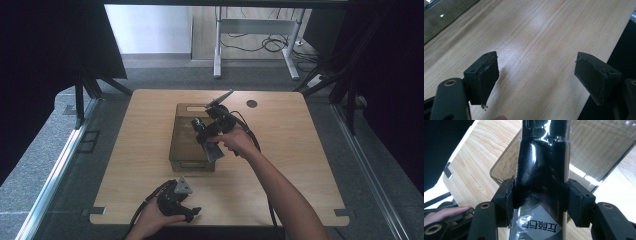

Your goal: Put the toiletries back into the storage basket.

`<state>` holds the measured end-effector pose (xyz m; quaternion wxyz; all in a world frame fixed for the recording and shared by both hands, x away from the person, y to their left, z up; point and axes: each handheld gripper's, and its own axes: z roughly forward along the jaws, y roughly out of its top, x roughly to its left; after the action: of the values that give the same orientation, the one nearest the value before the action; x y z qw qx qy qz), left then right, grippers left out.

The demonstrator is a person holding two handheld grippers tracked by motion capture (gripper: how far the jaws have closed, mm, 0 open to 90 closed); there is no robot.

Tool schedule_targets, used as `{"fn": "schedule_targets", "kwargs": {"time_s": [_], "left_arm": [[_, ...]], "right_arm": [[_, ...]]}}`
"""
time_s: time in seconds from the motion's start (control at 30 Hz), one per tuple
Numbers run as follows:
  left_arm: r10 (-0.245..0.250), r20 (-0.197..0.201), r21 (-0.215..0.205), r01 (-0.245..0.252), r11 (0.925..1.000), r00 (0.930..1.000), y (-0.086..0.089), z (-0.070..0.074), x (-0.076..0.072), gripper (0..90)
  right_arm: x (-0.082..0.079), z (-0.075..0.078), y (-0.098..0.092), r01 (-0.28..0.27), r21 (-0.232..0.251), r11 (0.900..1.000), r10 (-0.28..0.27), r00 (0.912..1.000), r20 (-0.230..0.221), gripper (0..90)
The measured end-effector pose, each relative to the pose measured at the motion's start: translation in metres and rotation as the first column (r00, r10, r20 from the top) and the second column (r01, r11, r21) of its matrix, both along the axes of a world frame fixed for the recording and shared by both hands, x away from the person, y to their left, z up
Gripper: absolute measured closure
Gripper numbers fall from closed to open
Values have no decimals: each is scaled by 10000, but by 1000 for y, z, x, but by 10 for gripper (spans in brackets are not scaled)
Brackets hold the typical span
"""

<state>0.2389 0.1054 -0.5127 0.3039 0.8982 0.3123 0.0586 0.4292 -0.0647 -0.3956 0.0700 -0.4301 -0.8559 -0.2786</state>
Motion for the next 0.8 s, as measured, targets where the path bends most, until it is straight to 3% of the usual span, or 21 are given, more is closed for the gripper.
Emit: {"fn": "schedule_targets", "kwargs": {"time_s": [0.8], "left_arm": [[-65,-27,21,65,10000,10000,-3,-2,-1,199]], "right_arm": [[6,-13,25,-129,131,9998,133,9993,-342,446]]}}
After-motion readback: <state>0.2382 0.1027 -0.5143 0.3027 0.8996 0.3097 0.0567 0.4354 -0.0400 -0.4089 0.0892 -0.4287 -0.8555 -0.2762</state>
